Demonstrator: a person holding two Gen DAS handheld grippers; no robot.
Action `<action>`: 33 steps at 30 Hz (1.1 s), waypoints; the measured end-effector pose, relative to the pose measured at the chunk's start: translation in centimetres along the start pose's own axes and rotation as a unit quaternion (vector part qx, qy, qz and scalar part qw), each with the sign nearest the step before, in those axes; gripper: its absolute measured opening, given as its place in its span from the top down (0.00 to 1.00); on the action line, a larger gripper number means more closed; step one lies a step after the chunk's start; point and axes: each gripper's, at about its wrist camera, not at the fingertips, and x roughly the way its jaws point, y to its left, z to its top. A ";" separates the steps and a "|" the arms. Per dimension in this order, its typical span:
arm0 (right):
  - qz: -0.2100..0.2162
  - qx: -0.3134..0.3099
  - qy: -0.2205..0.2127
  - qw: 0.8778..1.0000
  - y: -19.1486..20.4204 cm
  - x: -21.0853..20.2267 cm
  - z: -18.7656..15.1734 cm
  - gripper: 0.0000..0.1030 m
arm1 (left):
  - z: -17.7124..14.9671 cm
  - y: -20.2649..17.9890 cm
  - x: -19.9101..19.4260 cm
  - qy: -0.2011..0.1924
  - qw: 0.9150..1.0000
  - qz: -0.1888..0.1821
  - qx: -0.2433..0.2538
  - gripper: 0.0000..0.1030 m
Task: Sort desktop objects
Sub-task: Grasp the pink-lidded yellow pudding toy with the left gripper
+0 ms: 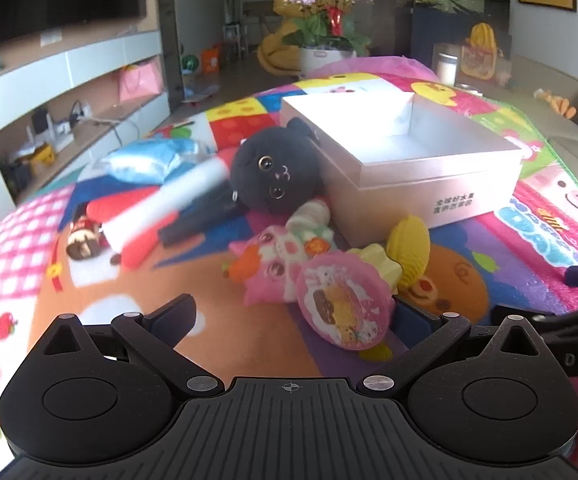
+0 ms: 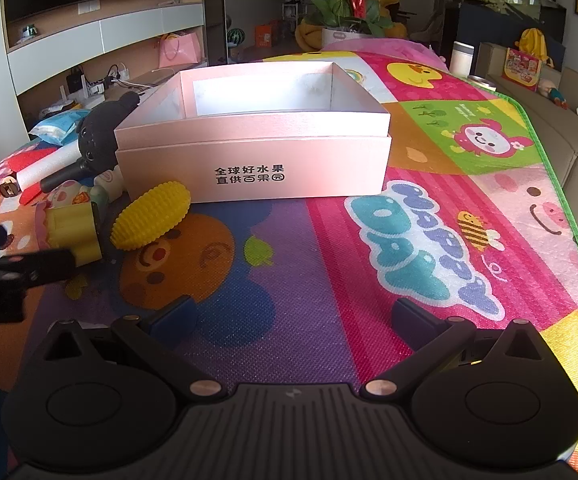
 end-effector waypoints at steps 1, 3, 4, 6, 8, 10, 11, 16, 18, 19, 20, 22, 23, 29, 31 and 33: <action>0.001 0.001 0.000 1.000 0.0 0.0 0.0 0.00 | 0.1 0.1 0.0 -0.002 1.000 0.007 0.003 0.00; 0.002 0.001 0.001 1.000 0.0 0.0 0.0 0.00 | 0.1 0.6 -0.1 -0.013 0.999 0.042 0.014 0.00; 0.002 0.001 0.001 1.000 0.0 0.0 0.0 0.00 | 0.0 1.1 -0.2 -0.019 0.997 0.072 0.022 0.00; 0.000 -0.001 0.002 1.000 0.1 0.0 0.1 0.00 | -0.2 2.2 -0.1 -0.024 0.992 0.117 0.033 0.00; -0.001 -0.002 0.000 1.000 0.1 0.0 0.0 0.00 | -0.3 3.6 -0.2 -0.019 0.991 0.131 0.029 0.00; -0.001 -0.001 -0.002 1.000 0.2 -0.1 0.0 0.00 | -0.5 4.9 -0.8 -0.019 0.994 0.108 0.007 0.00; -0.001 0.000 -0.002 1.000 0.1 0.0 0.0 0.00 | -0.5 5.4 -1.3 -0.020 0.996 0.087 -0.010 0.00; -0.002 0.000 -0.004 1.000 0.2 0.0 0.0 0.00 | -0.2 5.8 -1.5 -0.025 0.996 0.019 -0.088 0.00; -0.002 0.000 -0.004 1.000 0.2 0.0 0.0 0.00 | 0.2 5.5 -0.7 -0.026 0.994 0.012 -0.101 0.00; -0.002 0.000 -0.004 1.000 0.2 0.0 0.0 0.00 | 0.3 5.1 -0.1 -0.027 0.995 0.011 -0.099 0.00; -0.002 0.000 -0.004 1.000 0.2 0.0 0.0 0.00 | 0.5 4.9 0.3 -0.026 0.995 0.010 -0.096 0.00; -0.002 0.000 -0.004 1.000 0.2 0.0 0.0 0.00 | 0.8 4.4 1.3 -0.019 0.996 -0.005 -0.090 0.00; -0.002 0.000 -0.004 1.000 0.2 0.0 0.0 0.00 | 0.8 4.1 1.6 -0.017 0.996 -0.011 -0.089 0.03; -0.002 0.000 -0.004 1.000 0.2 0.0 0.0 0.00 | 0.8 4.0 2.0 -0.005 0.998 -0.006 -0.068 0.45; -0.002 0.000 -0.004 1.000 0.2 0.0 0.0 0.00 | 0.7 4.0 1.1 -0.007 0.999 0.002 -0.038 0.50; -0.002 0.000 -0.004 1.000 0.2 0.0 0.0 0.00 | 0.7 3.4 -0.1 -0.012 0.999 0.022 0.019 0.50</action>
